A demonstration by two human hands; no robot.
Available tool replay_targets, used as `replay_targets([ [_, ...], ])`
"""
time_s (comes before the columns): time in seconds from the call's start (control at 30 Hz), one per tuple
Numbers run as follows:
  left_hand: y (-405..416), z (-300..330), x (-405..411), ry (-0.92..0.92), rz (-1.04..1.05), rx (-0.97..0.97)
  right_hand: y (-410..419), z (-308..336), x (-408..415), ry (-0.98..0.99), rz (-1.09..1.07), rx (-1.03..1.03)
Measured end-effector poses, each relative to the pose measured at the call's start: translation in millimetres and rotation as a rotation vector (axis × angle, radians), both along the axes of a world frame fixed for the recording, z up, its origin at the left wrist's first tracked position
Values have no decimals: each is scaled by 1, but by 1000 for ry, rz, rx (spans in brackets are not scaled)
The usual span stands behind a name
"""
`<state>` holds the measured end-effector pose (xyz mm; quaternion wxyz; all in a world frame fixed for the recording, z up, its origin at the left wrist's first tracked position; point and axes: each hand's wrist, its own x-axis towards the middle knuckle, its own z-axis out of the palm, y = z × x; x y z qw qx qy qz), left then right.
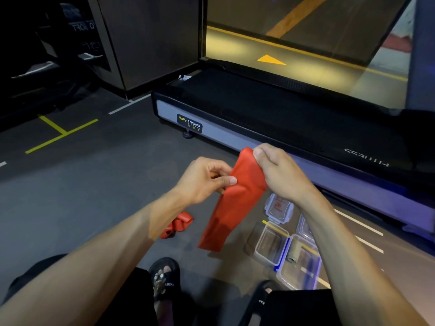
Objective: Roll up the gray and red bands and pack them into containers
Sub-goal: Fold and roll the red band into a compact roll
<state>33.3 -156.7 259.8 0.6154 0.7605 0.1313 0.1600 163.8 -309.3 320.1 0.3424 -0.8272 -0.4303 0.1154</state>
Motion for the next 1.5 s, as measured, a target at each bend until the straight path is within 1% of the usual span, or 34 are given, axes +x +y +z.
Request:
replay_targets([
  [0.07,3,1,0,25,-27,9,0,-1,0,31,-12,-6],
  [0.17,8,1,0,59,-63,160,-2,-4,3,99,35,-43],
  [0.23,10,0,-1,57,-106,202,-5,-8,5,106,70,-49],
  [0.33,5,0,-2,33,-173,77,-8,-10,8,103,47,6],
  [0.43,-1,-1,-1,12,-169,-17,-10,-10,9,146,30,53],
  [0.53,-3,-1,1,-13,-152,-47,-12,-13,9,166,19,6],
  [0.63,-3,0,0,6,-139,-119,-14,-16,9,228,-13,-7],
  [0.77,2,0,0,62,-128,-115,-13,-18,5,369,10,-19],
  [0.9,5,0,1,111,-135,-87,-10,-22,-3,575,10,44],
  [1.03,4,-2,3,120,-123,-65,-3,-28,-9,643,-43,85],
  [1.1,4,-2,5,114,-117,-76,0,-27,-10,611,-38,72],
  [1.17,3,-3,6,96,-112,-95,-1,-27,-10,508,-26,47],
  [1.33,1,-2,8,82,-107,-109,-5,-30,-7,390,-71,76],
  [1.5,0,-4,9,35,-128,-71,-8,-26,-8,260,-30,52],
])
